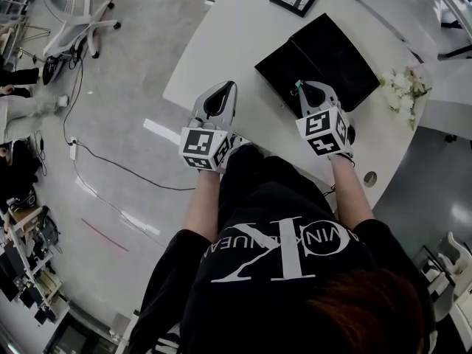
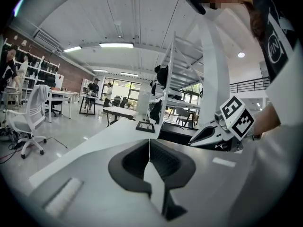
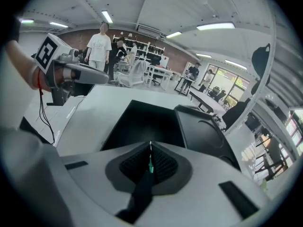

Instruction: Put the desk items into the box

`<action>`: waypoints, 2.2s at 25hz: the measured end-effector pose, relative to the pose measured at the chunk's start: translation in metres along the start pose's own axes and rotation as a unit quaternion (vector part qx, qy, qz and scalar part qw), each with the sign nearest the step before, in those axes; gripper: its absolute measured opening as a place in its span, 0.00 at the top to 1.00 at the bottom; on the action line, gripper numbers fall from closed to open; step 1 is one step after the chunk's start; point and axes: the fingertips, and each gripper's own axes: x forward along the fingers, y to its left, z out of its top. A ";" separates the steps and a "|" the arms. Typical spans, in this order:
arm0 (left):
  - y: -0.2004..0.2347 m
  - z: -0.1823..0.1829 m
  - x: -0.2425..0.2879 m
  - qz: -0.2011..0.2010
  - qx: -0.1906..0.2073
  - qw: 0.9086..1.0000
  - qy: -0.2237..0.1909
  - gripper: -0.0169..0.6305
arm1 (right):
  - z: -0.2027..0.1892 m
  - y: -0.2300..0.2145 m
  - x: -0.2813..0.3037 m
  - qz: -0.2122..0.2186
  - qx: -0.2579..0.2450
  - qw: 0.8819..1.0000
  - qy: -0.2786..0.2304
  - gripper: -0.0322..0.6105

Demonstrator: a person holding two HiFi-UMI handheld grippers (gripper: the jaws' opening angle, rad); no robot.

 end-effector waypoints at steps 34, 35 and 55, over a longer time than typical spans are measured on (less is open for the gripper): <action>0.001 0.001 -0.012 0.016 -0.014 1.000 -0.009 0.95 | -0.007 0.018 -0.001 0.053 0.029 0.998 0.009 0.92; 0.000 0.002 -0.012 0.017 -0.013 1.000 -0.010 0.95 | -0.007 0.019 -0.002 0.054 0.034 0.998 0.006 0.92; -0.035 0.010 -0.019 0.011 -0.001 1.000 -0.023 0.95 | -0.010 0.007 -0.049 0.047 0.106 0.991 -0.071 0.92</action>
